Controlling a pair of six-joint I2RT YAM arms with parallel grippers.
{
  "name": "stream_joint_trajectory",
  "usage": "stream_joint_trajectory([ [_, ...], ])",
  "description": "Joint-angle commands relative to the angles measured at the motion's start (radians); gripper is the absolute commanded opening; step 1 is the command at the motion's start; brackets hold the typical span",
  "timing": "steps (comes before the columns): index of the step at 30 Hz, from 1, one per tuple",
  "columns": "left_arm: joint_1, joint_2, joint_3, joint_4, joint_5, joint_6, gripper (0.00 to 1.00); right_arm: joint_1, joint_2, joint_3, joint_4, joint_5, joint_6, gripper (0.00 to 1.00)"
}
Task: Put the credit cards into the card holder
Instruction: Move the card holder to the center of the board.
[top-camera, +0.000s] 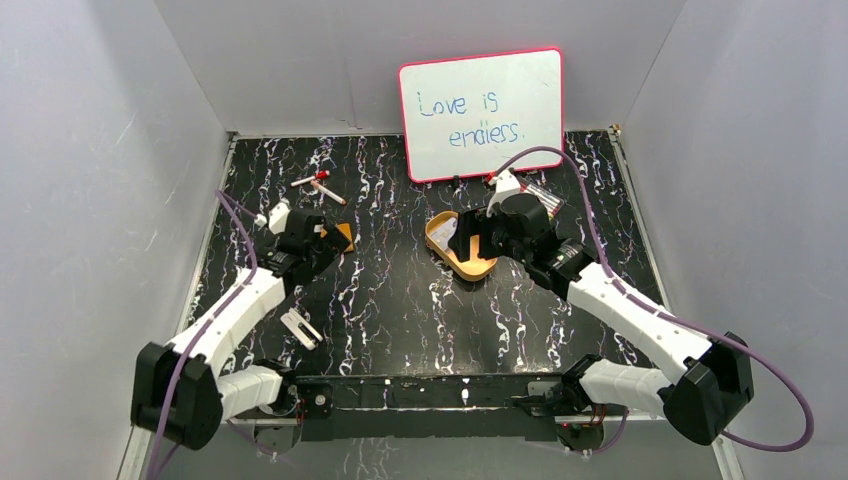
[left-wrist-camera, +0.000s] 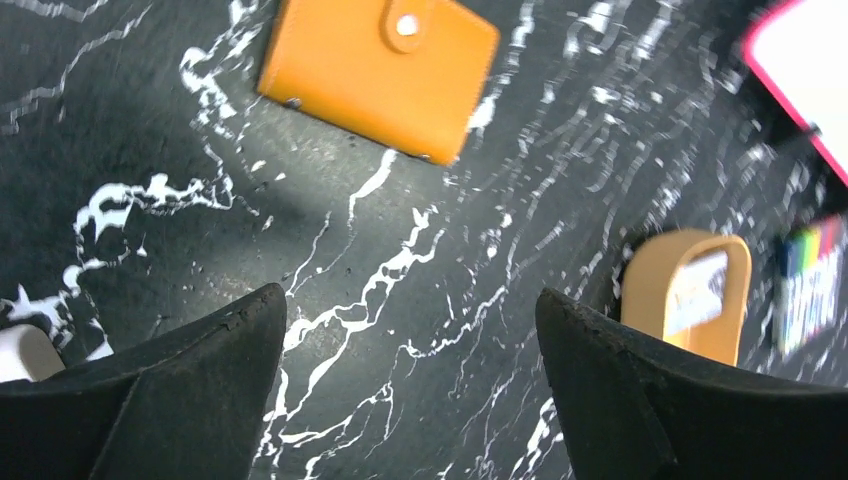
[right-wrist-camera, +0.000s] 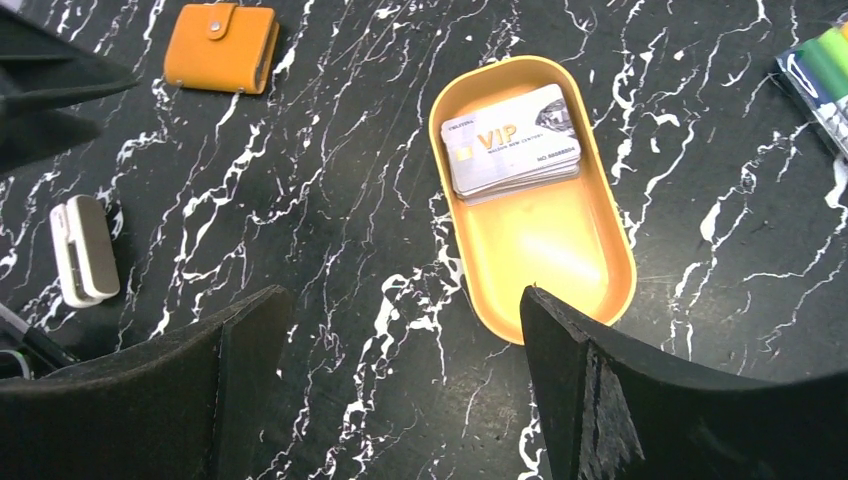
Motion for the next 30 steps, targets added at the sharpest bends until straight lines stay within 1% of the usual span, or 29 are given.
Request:
stream_joint_trajectory([
  [1,0.027,0.124,0.083,-0.069,-0.099,-0.312,0.90,0.006,-0.024,0.002,0.065,-0.040,0.038,0.94],
  [2,0.041,0.163,0.112,-0.078,-0.114,-0.338,0.90,0.006,-0.028,0.003,0.063,-0.040,0.038,0.94],
  [4,0.094,0.242,0.174,-0.092,-0.117,-0.344,0.89,0.007,-0.034,0.012,0.054,-0.042,0.038,0.94],
  [7,0.218,0.364,0.275,-0.147,-0.078,-0.291,0.88,0.006,-0.042,0.026,0.038,-0.046,0.032,0.94],
  [9,0.285,0.425,0.298,-0.111,-0.017,-0.209,0.89,0.008,-0.046,0.027,0.038,-0.049,0.023,0.94],
  [11,0.324,0.470,0.303,-0.040,0.044,-0.111,0.90,0.007,-0.048,0.026,0.038,-0.054,0.017,0.94],
  [13,0.344,0.524,0.304,0.059,0.135,-0.004,0.90,0.007,-0.050,0.025,0.036,-0.060,0.012,0.94],
  [14,0.345,0.554,0.316,0.075,0.157,0.027,0.90,0.007,-0.051,0.025,0.037,-0.065,0.011,0.94],
  [15,0.370,0.584,0.339,0.078,0.176,0.064,0.90,0.008,-0.054,0.027,0.034,-0.068,0.010,0.94],
  [19,0.378,0.660,0.407,0.061,0.236,0.149,0.91,0.007,-0.073,0.046,0.019,-0.070,0.000,0.94],
  [21,0.378,0.654,0.375,0.108,0.297,0.161,0.90,0.006,-0.085,0.050,0.018,-0.067,-0.001,0.94],
  [23,0.379,0.644,0.345,0.142,0.362,0.172,0.87,0.007,-0.093,0.054,0.015,-0.068,-0.002,0.94],
  [26,0.376,0.648,0.314,0.167,0.455,0.206,0.77,0.008,-0.099,0.058,0.011,-0.071,-0.005,0.94],
  [30,0.361,0.652,0.276,0.161,0.527,0.259,0.62,0.008,-0.107,0.045,0.000,-0.067,-0.007,0.94],
])
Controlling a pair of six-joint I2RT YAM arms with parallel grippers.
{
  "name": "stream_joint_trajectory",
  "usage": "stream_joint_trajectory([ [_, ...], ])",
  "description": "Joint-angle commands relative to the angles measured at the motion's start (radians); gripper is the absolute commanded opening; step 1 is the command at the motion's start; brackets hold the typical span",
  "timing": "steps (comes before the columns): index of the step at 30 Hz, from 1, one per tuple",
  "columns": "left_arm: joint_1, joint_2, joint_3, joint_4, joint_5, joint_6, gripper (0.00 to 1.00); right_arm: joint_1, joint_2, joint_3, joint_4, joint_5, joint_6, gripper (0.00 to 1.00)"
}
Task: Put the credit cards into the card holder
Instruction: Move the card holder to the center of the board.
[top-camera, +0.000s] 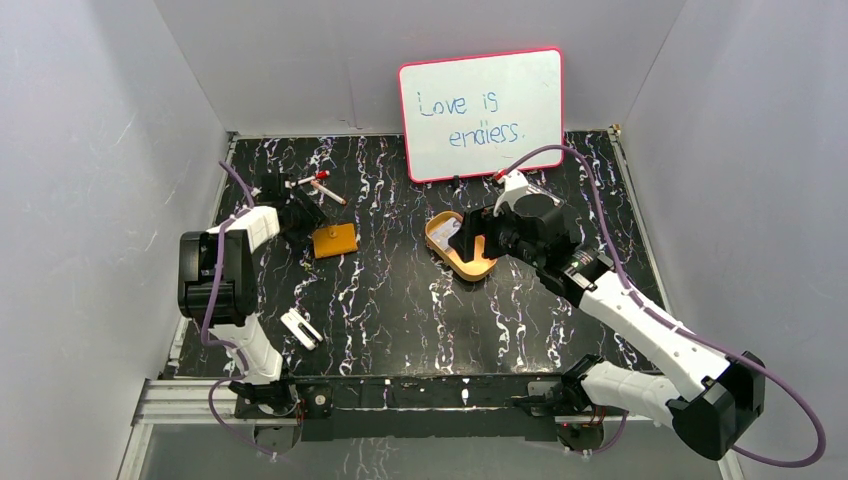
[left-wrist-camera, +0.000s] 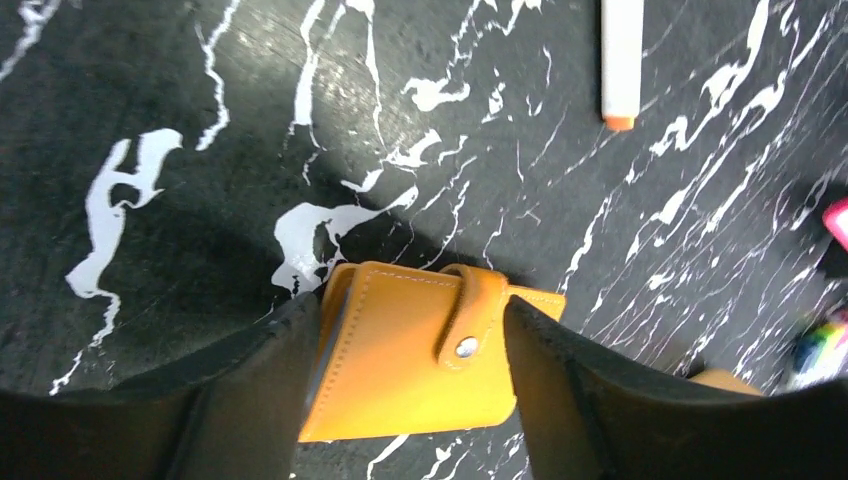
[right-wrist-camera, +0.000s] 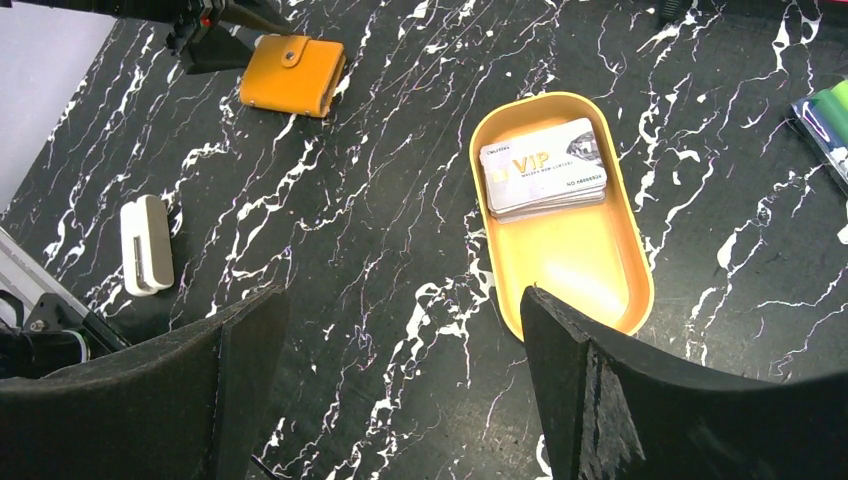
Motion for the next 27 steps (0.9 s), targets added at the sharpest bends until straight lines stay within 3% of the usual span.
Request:
stream_joint_trajectory([
  [1,-0.009,-0.032,-0.056,-0.011,0.152,0.090,0.58,0.005,-0.028,0.029,0.002,-0.004,-0.010,0.94],
  [6,-0.062,-0.048,-0.103,-0.009,0.214,0.158,0.34,0.006,-0.046,0.001,-0.019,-0.009,-0.015,0.94],
  [13,-0.204,-0.023,-0.085,-0.067,0.234,0.293,0.19,0.006,-0.041,-0.034,-0.034,-0.114,-0.027,0.94],
  [19,-0.276,-0.038,-0.102,-0.092,0.254,0.315,0.00,0.009,0.019,-0.018,-0.003,-0.174,-0.014,0.93],
  [27,-0.381,-0.179,-0.204,-0.136,0.306,0.363,0.00,0.098,0.157,0.033,0.054,-0.151,0.000,0.91],
])
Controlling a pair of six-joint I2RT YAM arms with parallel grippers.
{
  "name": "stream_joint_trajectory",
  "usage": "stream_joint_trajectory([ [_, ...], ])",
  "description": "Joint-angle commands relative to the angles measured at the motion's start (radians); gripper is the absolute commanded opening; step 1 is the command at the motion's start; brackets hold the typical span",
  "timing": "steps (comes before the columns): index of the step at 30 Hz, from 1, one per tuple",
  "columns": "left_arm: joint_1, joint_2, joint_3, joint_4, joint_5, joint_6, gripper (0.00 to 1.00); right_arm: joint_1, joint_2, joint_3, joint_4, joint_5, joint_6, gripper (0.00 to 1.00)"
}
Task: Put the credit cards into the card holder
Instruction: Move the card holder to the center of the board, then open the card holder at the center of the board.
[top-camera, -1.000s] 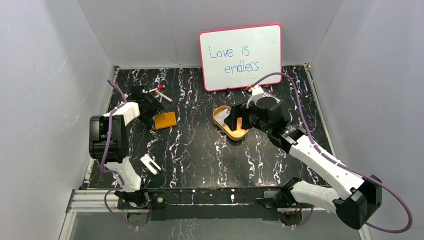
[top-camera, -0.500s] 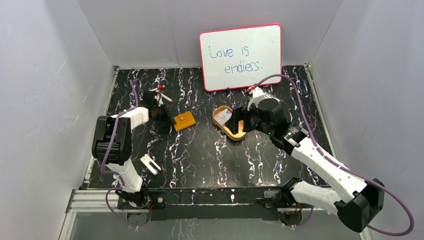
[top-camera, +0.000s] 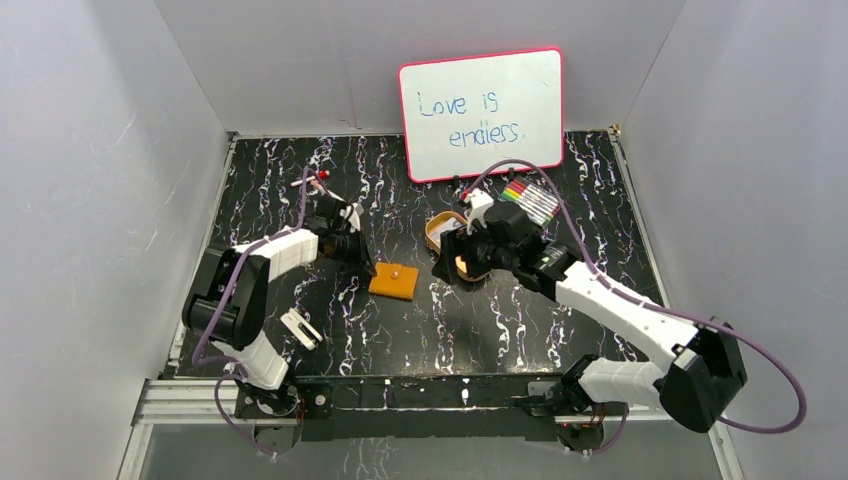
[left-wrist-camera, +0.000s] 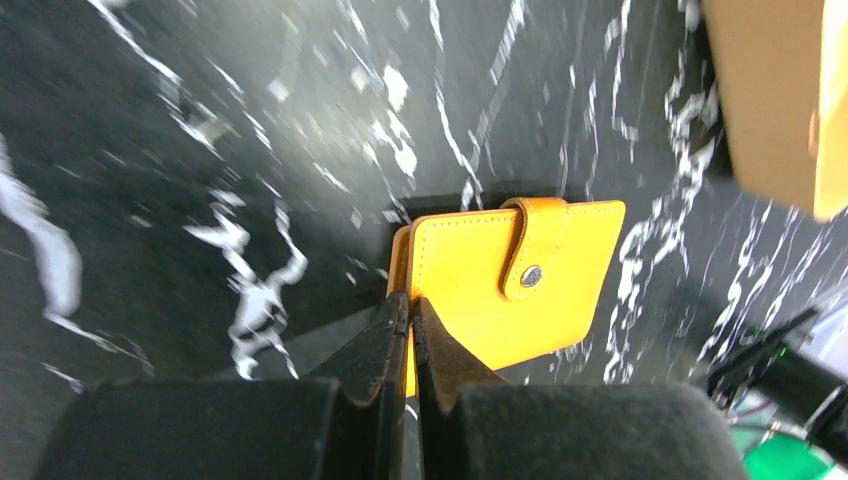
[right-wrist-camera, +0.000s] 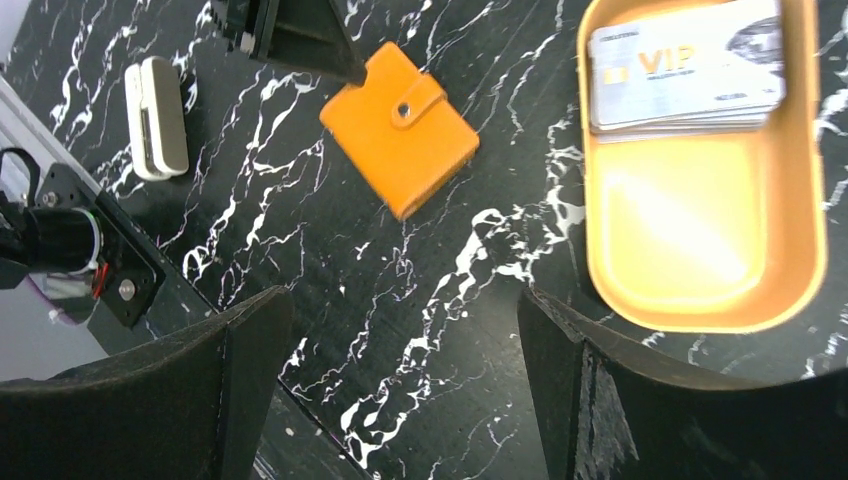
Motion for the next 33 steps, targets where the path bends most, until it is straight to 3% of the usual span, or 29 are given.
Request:
stream_joint_trajectory([
  [1,-0.074,-0.089,-0.051,-0.115,0.057,0.069,0.00,0.060,0.054,0.067,0.078,0.009,-0.001,0.91],
  [4,-0.120,-0.124,-0.091,-0.093,0.111,0.081,0.00,0.098,0.088,0.063,0.089,0.037,-0.011,0.91],
  [7,-0.148,-0.201,-0.109,-0.088,0.052,0.050,0.00,0.123,0.115,0.053,0.096,0.061,-0.032,0.90],
  [8,-0.149,-0.241,-0.120,-0.083,0.023,0.029,0.09,0.127,0.124,0.049,0.097,0.068,-0.036,0.89],
  [11,-0.149,-0.367,-0.141,-0.068,-0.034,-0.050,0.51,0.134,0.152,0.033,0.120,0.077,-0.039,0.85],
  [12,-0.149,-0.404,-0.146,-0.068,-0.052,-0.089,0.60,0.134,0.164,0.031,0.130,0.075,-0.033,0.84],
  [14,-0.151,-0.475,-0.162,-0.069,-0.075,-0.157,0.67,0.136,0.191,0.025,0.157,0.060,-0.018,0.82],
  [20,-0.160,-0.763,-0.318,-0.063,-0.170,-0.445,0.71,0.150,0.302,0.020,0.250,0.036,0.020,0.80],
  [23,-0.167,-0.841,-0.372,-0.075,-0.188,-0.510,0.72,0.154,0.368,0.034,0.289,0.051,0.034,0.80],
  [28,-0.169,-0.885,-0.374,-0.153,-0.262,-0.537,0.73,0.158,0.457,0.050,0.325,0.062,0.066,0.80],
  [33,-0.169,-0.836,-0.400,-0.135,-0.231,-0.574,0.64,0.162,0.509,0.035,0.325,0.063,0.109,0.75],
])
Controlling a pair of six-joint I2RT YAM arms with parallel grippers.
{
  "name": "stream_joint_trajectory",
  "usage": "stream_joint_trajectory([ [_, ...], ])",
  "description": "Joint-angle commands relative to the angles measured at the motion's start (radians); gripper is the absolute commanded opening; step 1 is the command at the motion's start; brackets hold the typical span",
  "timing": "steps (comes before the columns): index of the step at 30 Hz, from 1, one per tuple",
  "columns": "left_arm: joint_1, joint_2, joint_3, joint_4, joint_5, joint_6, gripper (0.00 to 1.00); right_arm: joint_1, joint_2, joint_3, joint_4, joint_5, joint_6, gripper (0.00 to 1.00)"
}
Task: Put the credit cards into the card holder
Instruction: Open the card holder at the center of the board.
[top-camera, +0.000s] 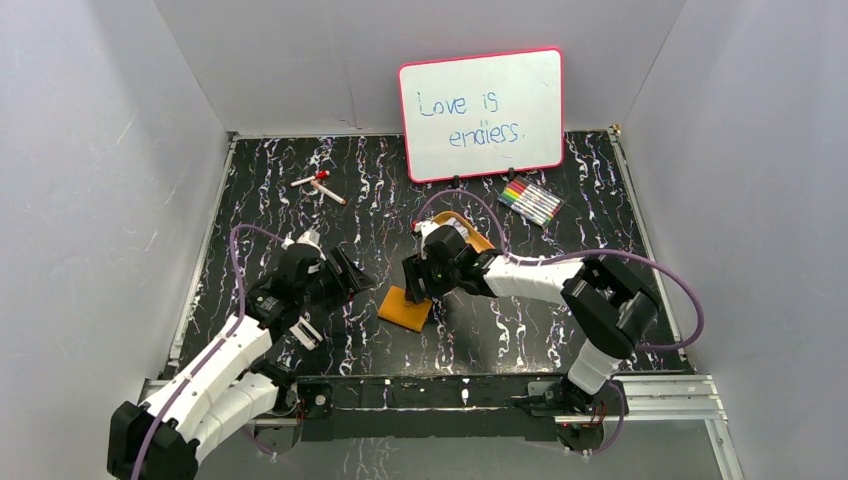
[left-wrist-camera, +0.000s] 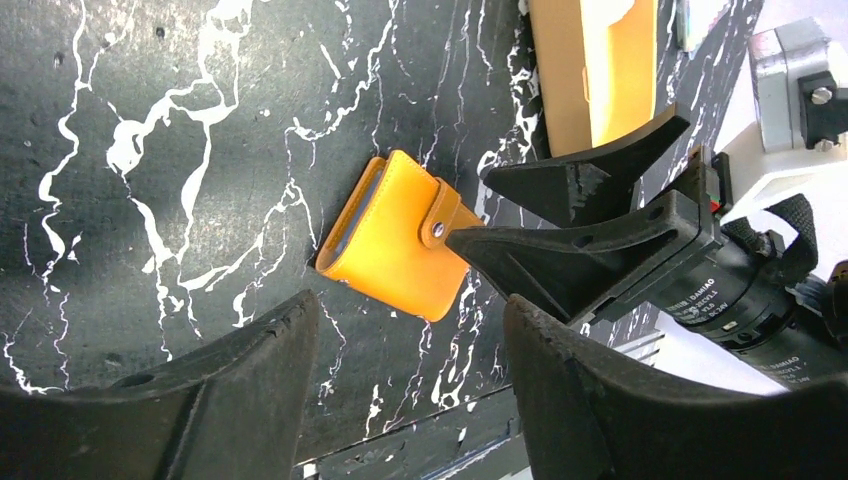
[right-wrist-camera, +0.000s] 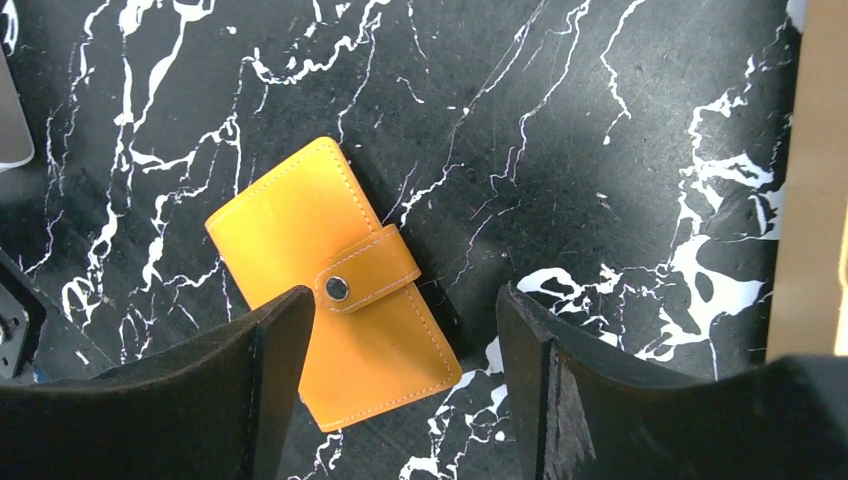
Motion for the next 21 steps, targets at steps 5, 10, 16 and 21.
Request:
stream_joint_trajectory([
  [5,-0.003,0.095,-0.066,0.060,0.072,-0.074,0.60,0.049,-0.027,-0.066,0.078,0.018,0.088,0.72],
  [10,-0.005,0.128,-0.099,0.136,0.102,-0.083,0.59,0.132,-0.036,-0.114,0.078,0.041,0.154,0.66],
  [16,-0.012,0.186,-0.118,0.189,0.130,-0.078,0.57,0.234,-0.104,-0.177,0.095,0.138,0.284,0.62],
  [21,-0.023,0.270,-0.130,0.264,0.148,-0.078,0.54,0.286,-0.140,-0.153,0.036,0.190,0.293,0.65],
])
